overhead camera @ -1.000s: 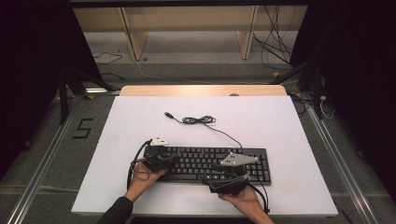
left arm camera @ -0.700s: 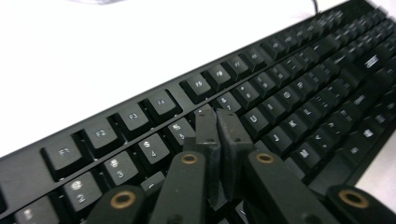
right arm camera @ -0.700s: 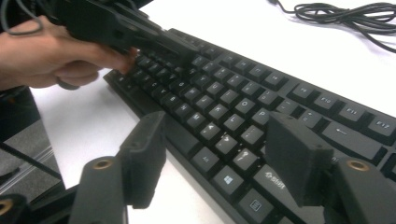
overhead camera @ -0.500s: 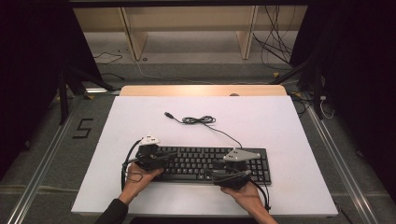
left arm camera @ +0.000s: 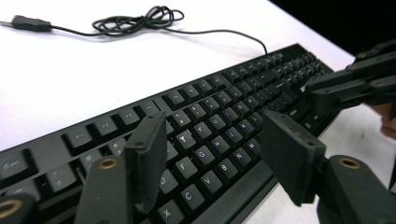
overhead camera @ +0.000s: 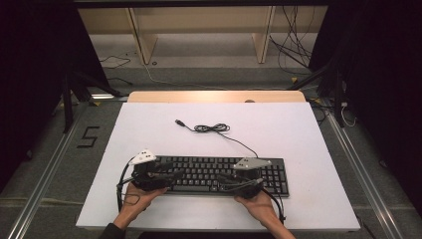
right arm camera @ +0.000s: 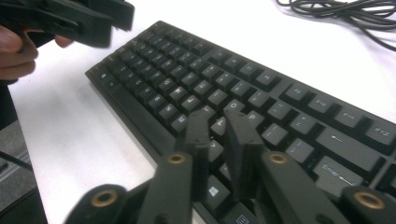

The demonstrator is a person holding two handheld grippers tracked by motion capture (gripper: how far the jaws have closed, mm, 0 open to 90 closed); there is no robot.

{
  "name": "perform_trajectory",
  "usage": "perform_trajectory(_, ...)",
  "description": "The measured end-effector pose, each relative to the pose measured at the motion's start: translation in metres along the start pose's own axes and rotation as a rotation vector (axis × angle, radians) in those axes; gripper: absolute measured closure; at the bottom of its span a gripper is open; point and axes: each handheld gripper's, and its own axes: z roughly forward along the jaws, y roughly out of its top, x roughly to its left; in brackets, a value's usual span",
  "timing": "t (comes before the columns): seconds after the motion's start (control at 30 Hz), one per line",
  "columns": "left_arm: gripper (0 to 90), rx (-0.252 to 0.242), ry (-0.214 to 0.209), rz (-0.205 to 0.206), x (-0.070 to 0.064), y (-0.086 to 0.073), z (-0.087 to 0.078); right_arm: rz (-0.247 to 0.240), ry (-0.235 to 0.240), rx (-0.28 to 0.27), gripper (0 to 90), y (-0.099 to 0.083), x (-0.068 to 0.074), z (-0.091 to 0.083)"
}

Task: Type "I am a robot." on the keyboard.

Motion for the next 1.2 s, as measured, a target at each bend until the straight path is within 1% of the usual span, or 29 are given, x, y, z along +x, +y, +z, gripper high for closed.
perform_trajectory(0.1, 36.3, -0.024, -0.004, -0.010, 0.000, -0.002, -0.006, -0.004, 0.005, 0.018, 87.4, 0.000, 0.002, 0.004)
perform_trajectory(0.2, 33.6, -0.039, -0.008, -0.003, -0.001, -0.005, -0.010, -0.009, 0.007, 0.025, 90.0, 0.000, 0.002, 0.008)
perform_trajectory(0.27, 31.9, -0.048, -0.013, -0.002, -0.002, -0.007, -0.013, -0.009, 0.009, 0.028, 90.0, 0.001, 0.002, 0.010)
perform_trajectory(0.33, 30.5, -0.060, -0.014, 0.008, -0.003, -0.009, -0.015, -0.007, 0.009, 0.033, 90.0, 0.002, 0.002, 0.012)
perform_trajectory(0.57, 28.9, -0.085, -0.021, 0.008, -0.006, -0.014, -0.024, -0.012, 0.005, 0.054, 90.0, 0.003, 0.002, 0.018)
perform_trajectory(0.73, 28.1, -0.085, -0.017, 0.020, -0.005, -0.018, -0.028, -0.011, -0.003, 0.066, 90.0, 0.003, 0.001, 0.021)
perform_trajectory(0.83, 27.9, -0.076, 0.001, 0.038, -0.005, -0.022, -0.030, -0.015, -0.006, 0.079, 90.0, 0.002, 0.001, 0.023)
perform_trajectory(1.2, 26.3, -0.066, 0.011, 0.038, -0.005, -0.031, -0.034, -0.026, -0.010, 0.114, 90.0, -0.001, 0.001, 0.028)
